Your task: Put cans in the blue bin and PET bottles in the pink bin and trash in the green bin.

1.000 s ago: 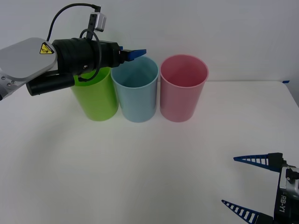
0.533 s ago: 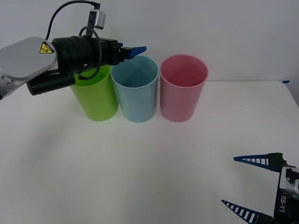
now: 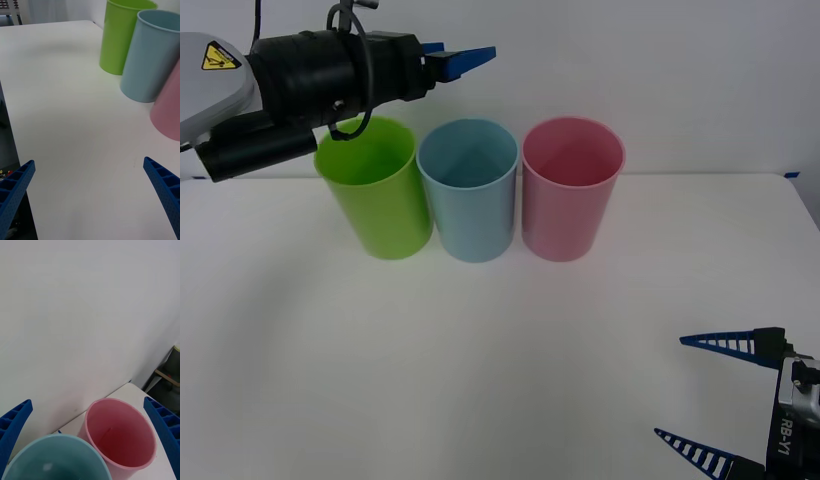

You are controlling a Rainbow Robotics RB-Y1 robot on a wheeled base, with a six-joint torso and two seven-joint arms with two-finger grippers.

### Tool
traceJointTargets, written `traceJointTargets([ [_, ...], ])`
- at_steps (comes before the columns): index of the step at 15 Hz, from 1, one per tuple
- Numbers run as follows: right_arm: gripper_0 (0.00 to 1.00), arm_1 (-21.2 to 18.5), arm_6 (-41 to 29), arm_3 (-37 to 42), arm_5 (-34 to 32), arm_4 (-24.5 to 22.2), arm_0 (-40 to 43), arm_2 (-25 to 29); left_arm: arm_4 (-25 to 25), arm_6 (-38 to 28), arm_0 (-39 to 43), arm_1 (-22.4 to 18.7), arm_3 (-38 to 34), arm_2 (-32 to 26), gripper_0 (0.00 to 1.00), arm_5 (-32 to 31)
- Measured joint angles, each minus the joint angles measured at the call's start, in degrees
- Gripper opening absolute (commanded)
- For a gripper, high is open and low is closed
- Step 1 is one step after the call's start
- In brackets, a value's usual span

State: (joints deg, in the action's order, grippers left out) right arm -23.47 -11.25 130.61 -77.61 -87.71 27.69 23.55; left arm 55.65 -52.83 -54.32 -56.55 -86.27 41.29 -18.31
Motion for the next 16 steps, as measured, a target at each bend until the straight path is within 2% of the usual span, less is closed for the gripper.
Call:
traceJointTargets([
  [4, 1.00, 0.00, 0.00, 0.00, 0.00, 0.00, 0.00, 0.00, 7.11, -1.91, 17.69, -0.49, -11.56, -23.04, 1.00, -11.56],
  [6, 1.00, 0.00, 0.00, 0.00, 0.00, 0.00, 0.00, 0.00, 10.52, -5.04, 27.48, -0.51, -18.51, -34.17, 1.00, -16.66],
  [8, 1.00, 0.00, -0.01, 0.01, 0.00, 0.00, 0.00, 0.00, 11.97, -6.18, 36.97, -0.34, -24.83, -44.03, 1.00, -21.23],
  [10, 1.00, 0.00, 0.00, 0.00, 0.00, 0.00, 0.00, 0.00, 12.20, -6.16, 44.26, 0.67, -28.85, -51.22, 1.00, -26.39],
  [13, 1.00, 0.00, 0.00, 0.00, 0.00, 0.00, 0.00, 0.00, 16.06, -6.75, 54.13, 7.93, -34.84, -63.13, 1.00, -38.46],
  [16, 1.00, 0.00, -0.01, 0.00, 0.00, 0.00, 0.00, 0.00, 18.79, -7.83, 61.28, 13.31, -39.05, -69.33, 1.00, -46.39],
])
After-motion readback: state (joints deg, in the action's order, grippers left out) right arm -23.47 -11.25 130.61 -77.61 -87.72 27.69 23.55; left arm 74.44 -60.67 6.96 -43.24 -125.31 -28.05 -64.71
